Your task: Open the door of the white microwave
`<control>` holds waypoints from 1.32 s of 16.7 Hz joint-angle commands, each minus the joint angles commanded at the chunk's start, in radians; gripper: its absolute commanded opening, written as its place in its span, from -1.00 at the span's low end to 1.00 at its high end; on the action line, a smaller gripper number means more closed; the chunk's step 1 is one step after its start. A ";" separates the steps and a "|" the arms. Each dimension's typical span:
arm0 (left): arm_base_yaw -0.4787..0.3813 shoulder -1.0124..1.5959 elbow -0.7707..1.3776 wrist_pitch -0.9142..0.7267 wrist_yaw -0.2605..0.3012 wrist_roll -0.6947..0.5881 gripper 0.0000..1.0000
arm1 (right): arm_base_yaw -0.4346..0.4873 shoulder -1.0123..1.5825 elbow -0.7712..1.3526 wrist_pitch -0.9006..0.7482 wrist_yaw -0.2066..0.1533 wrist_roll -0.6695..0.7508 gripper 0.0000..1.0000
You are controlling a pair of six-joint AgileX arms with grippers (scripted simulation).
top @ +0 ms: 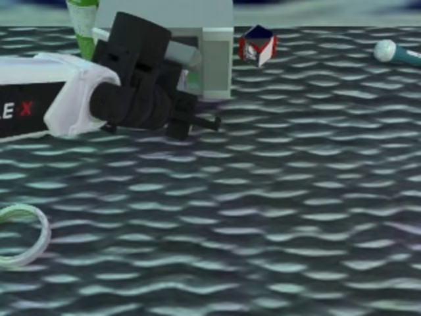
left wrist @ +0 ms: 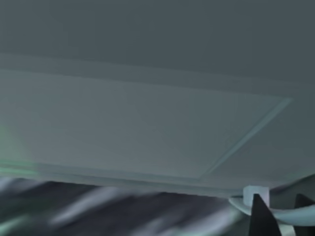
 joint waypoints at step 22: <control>0.018 -0.025 -0.028 0.006 0.044 0.049 -1.00 | 0.000 0.000 0.000 0.000 0.000 0.000 1.00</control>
